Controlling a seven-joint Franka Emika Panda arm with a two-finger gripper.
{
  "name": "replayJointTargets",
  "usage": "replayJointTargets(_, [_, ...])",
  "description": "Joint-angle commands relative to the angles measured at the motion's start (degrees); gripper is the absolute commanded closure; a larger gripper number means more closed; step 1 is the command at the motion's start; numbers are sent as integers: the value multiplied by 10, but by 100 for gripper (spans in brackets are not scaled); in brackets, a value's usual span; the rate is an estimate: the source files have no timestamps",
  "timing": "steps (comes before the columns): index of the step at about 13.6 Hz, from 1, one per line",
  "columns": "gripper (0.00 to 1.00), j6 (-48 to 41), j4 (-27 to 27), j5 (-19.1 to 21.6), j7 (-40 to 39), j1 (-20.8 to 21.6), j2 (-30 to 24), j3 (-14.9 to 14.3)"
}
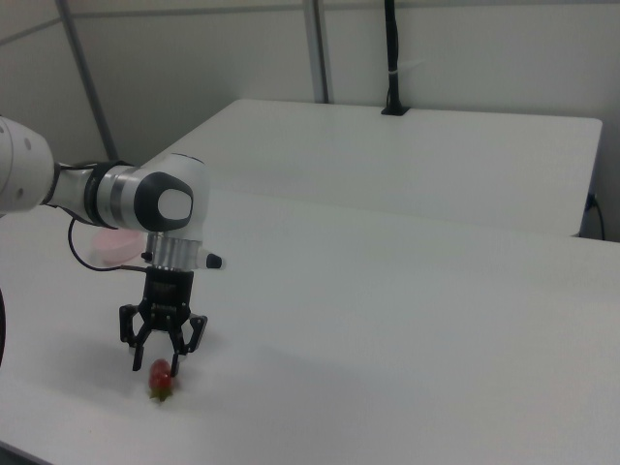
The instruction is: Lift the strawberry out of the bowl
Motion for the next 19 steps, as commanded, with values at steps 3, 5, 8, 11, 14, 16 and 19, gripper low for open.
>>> replayJointTargets(3, [0,5,27,-6,37,5,-19,-2])
replayJointTargets(5, [0,-10,68,-5,82,4,-47,1])
replayJointTargets(8, [0,-5,170,-4,181,-34,-79,16])
replayJointTargets(11, [0,-1,228,-9,202,-67,-100,23])
replayJointTargets(14, [0,14,228,-16,209,-85,-109,24])
replayJointTargets(16, [0,14,227,-16,242,-88,-114,24])
replayJointTargets(19, [0,12,227,-18,252,-86,-114,22])
